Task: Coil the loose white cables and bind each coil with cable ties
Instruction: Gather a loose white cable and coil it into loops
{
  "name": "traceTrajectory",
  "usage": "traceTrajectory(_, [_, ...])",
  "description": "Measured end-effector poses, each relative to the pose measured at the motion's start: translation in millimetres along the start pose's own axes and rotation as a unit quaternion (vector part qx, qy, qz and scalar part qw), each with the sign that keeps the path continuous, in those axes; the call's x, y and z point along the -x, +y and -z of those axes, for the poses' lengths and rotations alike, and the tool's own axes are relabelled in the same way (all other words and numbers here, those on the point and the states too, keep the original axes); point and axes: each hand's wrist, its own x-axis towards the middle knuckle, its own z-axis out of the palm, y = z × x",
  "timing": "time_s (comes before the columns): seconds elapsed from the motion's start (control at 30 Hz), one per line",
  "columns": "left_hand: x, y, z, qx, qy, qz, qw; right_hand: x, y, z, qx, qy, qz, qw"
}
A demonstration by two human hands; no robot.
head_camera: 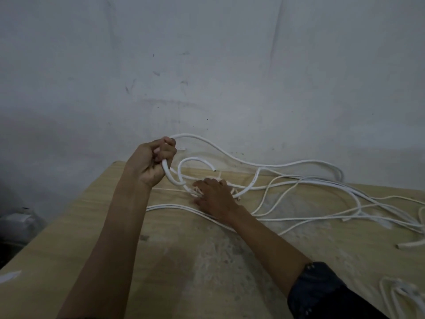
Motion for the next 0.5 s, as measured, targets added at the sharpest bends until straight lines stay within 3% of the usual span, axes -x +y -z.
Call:
traceTrajectory(0.07, [1.2, -8.4, -9.1, -0.154, 0.023, -0.053, 0.986, 4.3, 0.3, 9.9, -0.077, -0.001, -0.004, 0.997])
traceTrajectory(0.17, [5.2, -24.5, -24.9, -0.399, 0.032, -0.176, 0.899, 18.0, 16.0, 37.4, -0.161, 0.039, 0.006, 0.986])
traceTrajectory(0.3, [9.6, -38.4, -35.7, -0.484, -0.004, -0.268, 0.833, 36.1, 62.0, 90.9, -0.231, -0.036, -0.088, 0.968])
traceTrajectory(0.33, [9.3, -42.4, -37.0, -0.492, -0.006, -0.277, 0.825, 39.5, 73.9, 100.5, -0.236, 0.006, -0.113, 0.965])
traceTrajectory(0.43, [5.8, -50.2, -35.6, -0.521, 0.005, -0.294, 0.801, 49.6, 103.6, 123.3, -0.138, 0.279, -0.191, 0.931])
traceTrajectory(0.47, [5.2, -52.2, -34.0, -0.529, 0.012, -0.295, 0.795, 52.1, 112.3, 129.3, -0.078, 0.335, -0.203, 0.917])
traceTrajectory(0.5, [4.3, -53.2, -31.9, -0.535, 0.017, -0.295, 0.791, 52.8, 123.4, 133.4, -0.024, 0.338, -0.218, 0.915])
